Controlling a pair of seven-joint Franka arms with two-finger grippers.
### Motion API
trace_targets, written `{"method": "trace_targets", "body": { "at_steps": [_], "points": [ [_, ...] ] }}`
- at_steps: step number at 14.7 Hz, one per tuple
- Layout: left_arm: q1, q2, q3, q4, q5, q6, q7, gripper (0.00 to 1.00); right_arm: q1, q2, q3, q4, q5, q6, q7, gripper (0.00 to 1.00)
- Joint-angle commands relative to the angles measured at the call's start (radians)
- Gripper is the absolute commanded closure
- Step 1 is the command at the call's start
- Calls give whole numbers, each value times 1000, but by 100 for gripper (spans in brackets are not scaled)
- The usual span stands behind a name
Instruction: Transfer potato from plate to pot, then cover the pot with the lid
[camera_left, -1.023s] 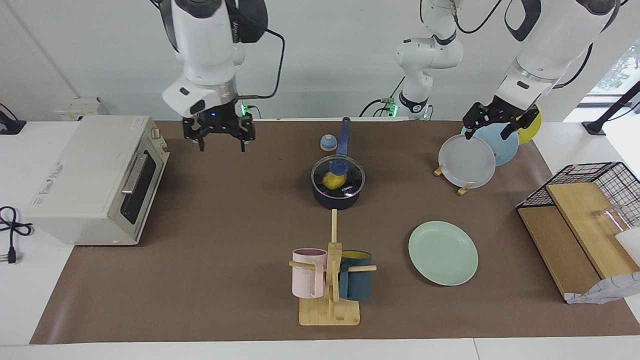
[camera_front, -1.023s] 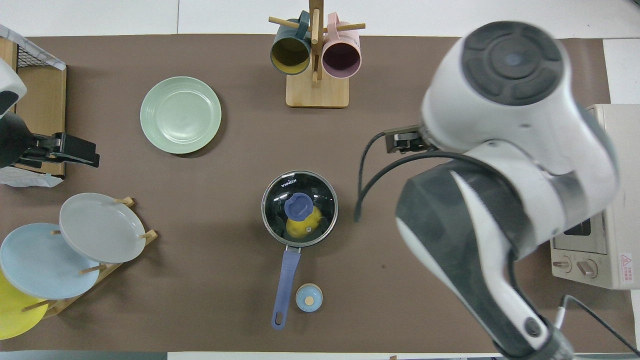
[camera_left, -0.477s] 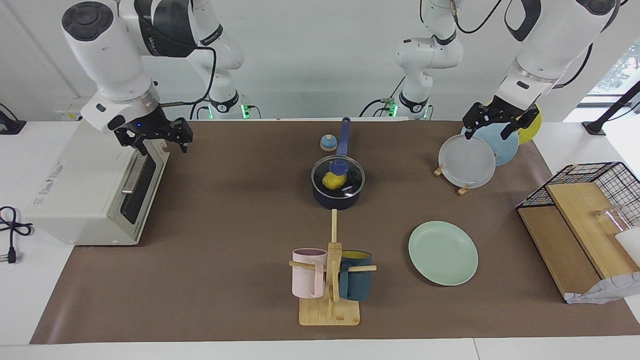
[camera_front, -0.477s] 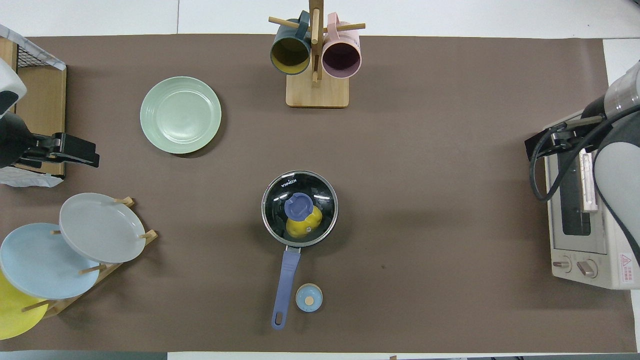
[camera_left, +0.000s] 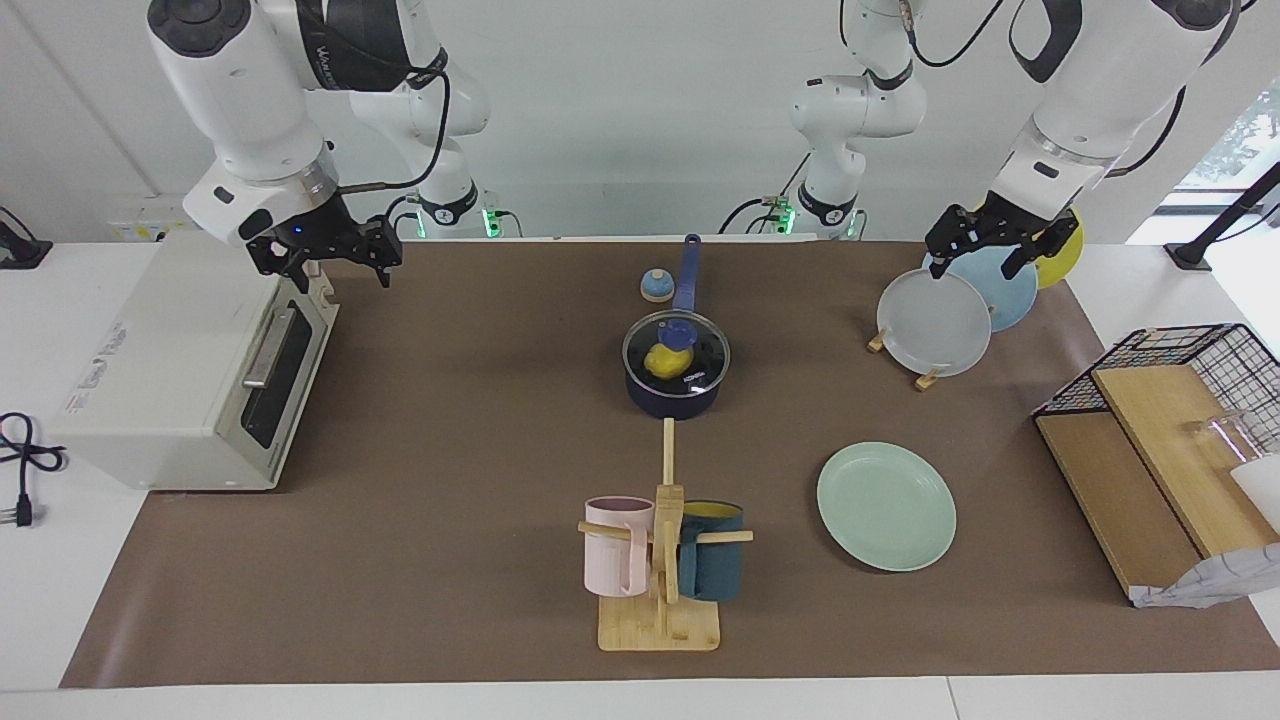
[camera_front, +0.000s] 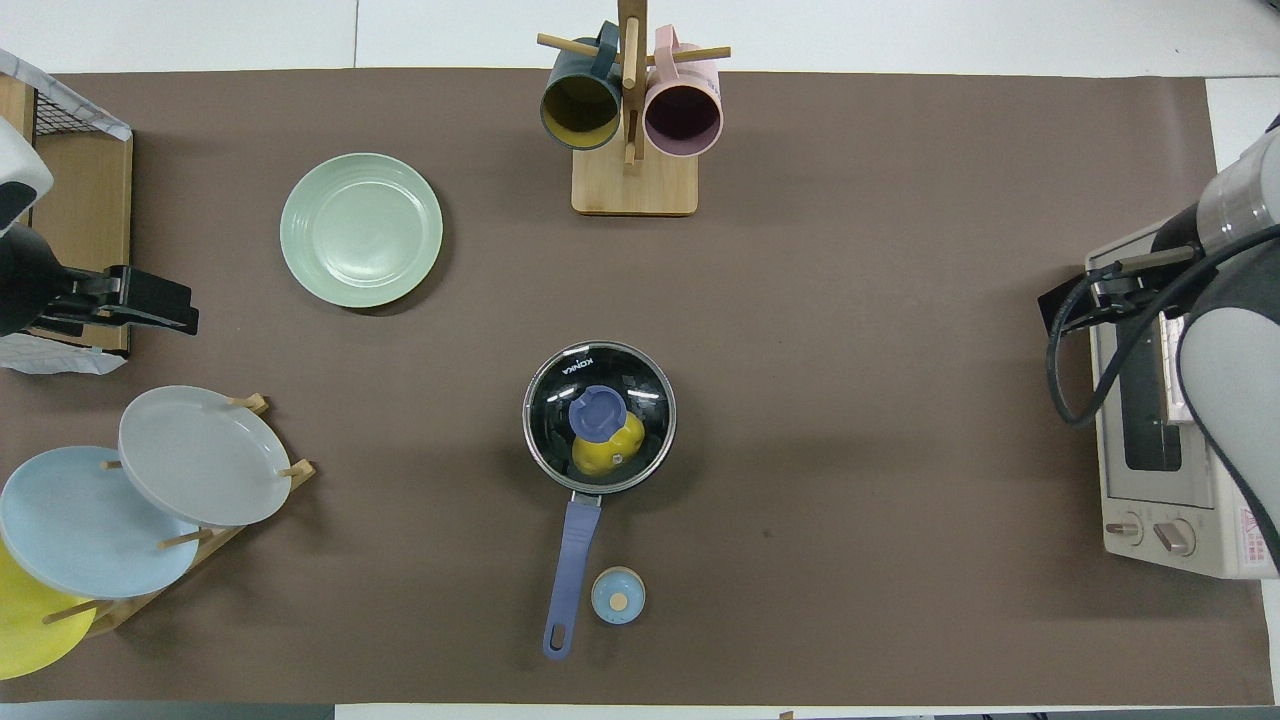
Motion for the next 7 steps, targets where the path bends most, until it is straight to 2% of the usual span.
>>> {"method": "trace_targets", "body": {
  "at_steps": [1, 7],
  "points": [
    [7, -9, -4, -6, 16, -10, -7, 0, 39, -51, -67, -57, 18, -18, 0, 0],
    [7, -9, -5, -6, 16, -10, -7, 0, 38, -98, -87, -94, 12, -27, -1, 0]
  ]
}}
